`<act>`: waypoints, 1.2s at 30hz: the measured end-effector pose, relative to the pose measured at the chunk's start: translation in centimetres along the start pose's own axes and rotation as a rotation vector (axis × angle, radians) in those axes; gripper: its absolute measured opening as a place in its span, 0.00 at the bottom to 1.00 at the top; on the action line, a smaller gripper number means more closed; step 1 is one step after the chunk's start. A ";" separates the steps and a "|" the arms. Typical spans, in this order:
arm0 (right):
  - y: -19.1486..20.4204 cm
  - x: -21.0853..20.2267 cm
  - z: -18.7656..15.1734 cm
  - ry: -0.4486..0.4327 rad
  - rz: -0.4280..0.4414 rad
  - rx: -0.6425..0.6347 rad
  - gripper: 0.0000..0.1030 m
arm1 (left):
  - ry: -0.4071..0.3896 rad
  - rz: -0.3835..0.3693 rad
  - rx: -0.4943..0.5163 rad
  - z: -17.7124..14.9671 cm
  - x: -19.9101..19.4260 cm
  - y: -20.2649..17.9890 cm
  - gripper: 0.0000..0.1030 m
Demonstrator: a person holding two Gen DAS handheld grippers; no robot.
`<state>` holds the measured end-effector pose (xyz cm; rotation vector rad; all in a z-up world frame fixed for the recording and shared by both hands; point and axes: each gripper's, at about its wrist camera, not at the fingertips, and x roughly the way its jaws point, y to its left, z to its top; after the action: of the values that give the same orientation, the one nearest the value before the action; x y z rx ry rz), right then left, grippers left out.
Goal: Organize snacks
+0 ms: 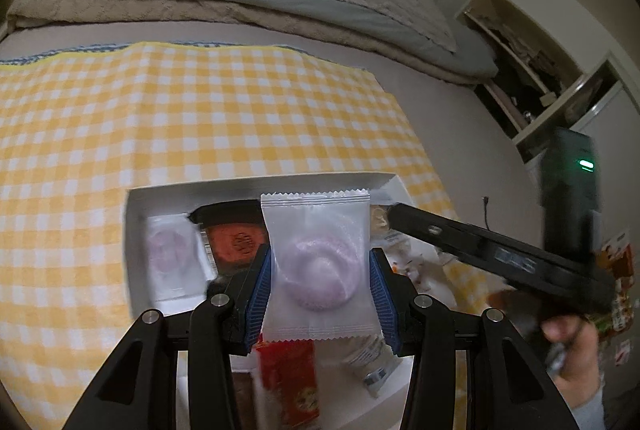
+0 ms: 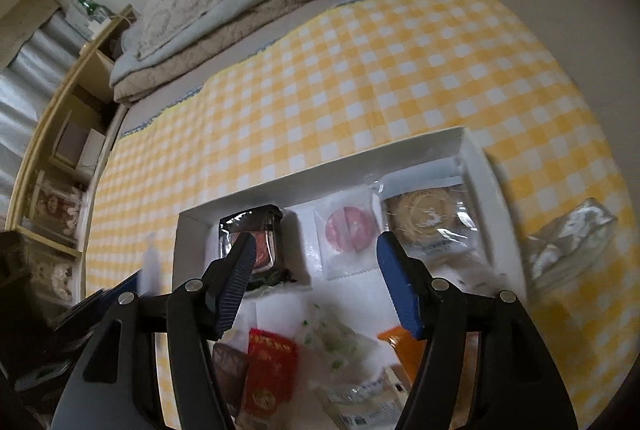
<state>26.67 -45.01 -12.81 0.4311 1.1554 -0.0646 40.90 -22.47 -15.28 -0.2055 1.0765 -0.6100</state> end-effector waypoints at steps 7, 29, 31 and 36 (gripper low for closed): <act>-1.0 -3.7 -0.7 -0.072 -0.018 -0.001 0.63 | 0.022 -0.040 -0.032 0.7 4.9 -1.2 0.45; -1.3 -6.0 -2.8 -0.080 -0.011 -0.062 0.63 | 0.011 0.095 0.015 -0.2 4.2 -1.0 1.00; -1.0 -6.4 -3.0 -0.086 -0.017 -0.070 0.64 | 0.007 0.106 0.027 -0.5 2.9 -1.1 1.00; 0.0 -8.1 -3.6 -0.131 -0.049 -0.094 0.79 | -0.010 0.138 0.044 -1.2 -0.5 -1.2 1.00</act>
<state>20.18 -45.09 -6.81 0.3104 1.0360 -0.0796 39.24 -23.01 -14.89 -0.0944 1.0575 -0.5076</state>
